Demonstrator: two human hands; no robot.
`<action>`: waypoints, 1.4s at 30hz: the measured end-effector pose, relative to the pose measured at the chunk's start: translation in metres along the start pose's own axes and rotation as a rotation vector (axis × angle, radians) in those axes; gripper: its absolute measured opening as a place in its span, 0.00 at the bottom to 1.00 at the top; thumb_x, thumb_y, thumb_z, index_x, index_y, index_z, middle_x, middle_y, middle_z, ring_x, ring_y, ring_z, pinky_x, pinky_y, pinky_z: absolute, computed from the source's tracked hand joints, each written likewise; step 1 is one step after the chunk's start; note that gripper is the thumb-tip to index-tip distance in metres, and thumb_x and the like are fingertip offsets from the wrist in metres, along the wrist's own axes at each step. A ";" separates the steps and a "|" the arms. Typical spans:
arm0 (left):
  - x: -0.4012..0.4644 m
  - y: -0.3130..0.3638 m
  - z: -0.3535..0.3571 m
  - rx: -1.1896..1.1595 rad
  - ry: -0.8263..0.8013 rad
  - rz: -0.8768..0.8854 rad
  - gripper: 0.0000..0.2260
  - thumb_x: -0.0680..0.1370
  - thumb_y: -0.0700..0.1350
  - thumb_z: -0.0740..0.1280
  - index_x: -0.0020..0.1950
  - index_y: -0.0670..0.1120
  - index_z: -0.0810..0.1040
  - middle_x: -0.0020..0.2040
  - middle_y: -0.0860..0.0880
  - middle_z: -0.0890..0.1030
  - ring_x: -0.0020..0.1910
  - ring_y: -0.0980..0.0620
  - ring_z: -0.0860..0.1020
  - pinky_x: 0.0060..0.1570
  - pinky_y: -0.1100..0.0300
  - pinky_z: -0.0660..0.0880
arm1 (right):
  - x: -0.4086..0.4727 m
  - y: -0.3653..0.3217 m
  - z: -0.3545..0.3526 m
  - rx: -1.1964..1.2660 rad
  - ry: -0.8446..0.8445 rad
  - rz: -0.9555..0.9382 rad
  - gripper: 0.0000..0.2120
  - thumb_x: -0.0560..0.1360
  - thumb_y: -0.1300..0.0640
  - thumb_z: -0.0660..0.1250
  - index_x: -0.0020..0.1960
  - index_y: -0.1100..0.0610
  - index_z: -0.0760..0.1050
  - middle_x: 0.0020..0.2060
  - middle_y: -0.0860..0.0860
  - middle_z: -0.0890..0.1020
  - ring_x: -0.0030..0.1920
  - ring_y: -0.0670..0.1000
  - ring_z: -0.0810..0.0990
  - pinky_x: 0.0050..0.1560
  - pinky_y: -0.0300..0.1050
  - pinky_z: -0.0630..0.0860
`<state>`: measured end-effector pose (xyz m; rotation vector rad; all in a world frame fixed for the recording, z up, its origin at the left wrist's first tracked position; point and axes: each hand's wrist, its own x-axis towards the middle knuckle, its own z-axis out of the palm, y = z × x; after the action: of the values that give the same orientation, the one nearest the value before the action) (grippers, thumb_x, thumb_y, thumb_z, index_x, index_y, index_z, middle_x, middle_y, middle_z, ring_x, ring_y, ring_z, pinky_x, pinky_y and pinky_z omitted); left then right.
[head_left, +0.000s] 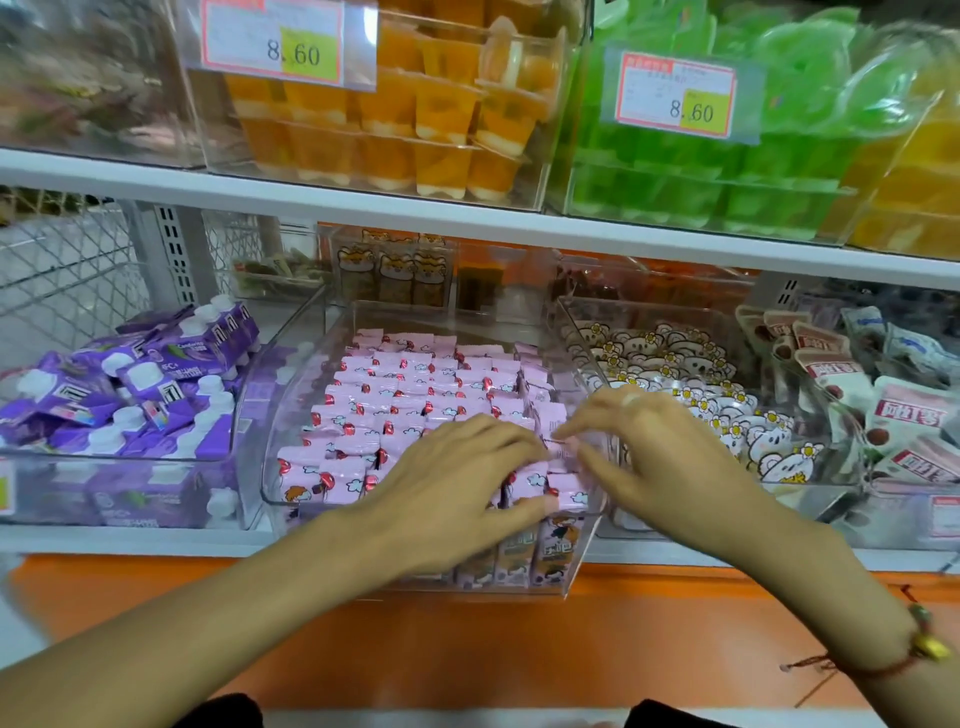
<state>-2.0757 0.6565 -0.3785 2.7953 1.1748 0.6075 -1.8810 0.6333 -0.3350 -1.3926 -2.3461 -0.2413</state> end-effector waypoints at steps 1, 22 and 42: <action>0.000 0.000 0.001 0.009 -0.016 0.009 0.24 0.77 0.66 0.51 0.69 0.59 0.68 0.67 0.60 0.70 0.65 0.61 0.64 0.62 0.61 0.64 | 0.004 0.003 -0.002 -0.006 0.059 0.021 0.08 0.76 0.53 0.64 0.53 0.48 0.79 0.48 0.45 0.81 0.51 0.49 0.77 0.52 0.47 0.71; 0.003 0.000 -0.003 -0.045 0.008 -0.002 0.18 0.81 0.57 0.53 0.69 0.57 0.68 0.64 0.60 0.70 0.62 0.60 0.65 0.58 0.62 0.64 | 0.039 0.010 0.006 0.017 0.255 0.141 0.05 0.79 0.54 0.59 0.48 0.53 0.72 0.43 0.49 0.76 0.44 0.50 0.75 0.40 0.42 0.65; 0.003 0.010 -0.031 -0.340 0.416 -0.029 0.20 0.70 0.49 0.74 0.59 0.60 0.72 0.57 0.64 0.75 0.54 0.64 0.74 0.46 0.61 0.76 | 0.024 -0.012 -0.004 1.171 0.493 0.684 0.07 0.79 0.63 0.60 0.43 0.59 0.74 0.35 0.53 0.80 0.29 0.43 0.78 0.31 0.34 0.77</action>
<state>-2.0789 0.6486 -0.3470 2.4274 1.0372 1.2962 -1.9009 0.6455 -0.3210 -1.1666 -1.0872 0.7665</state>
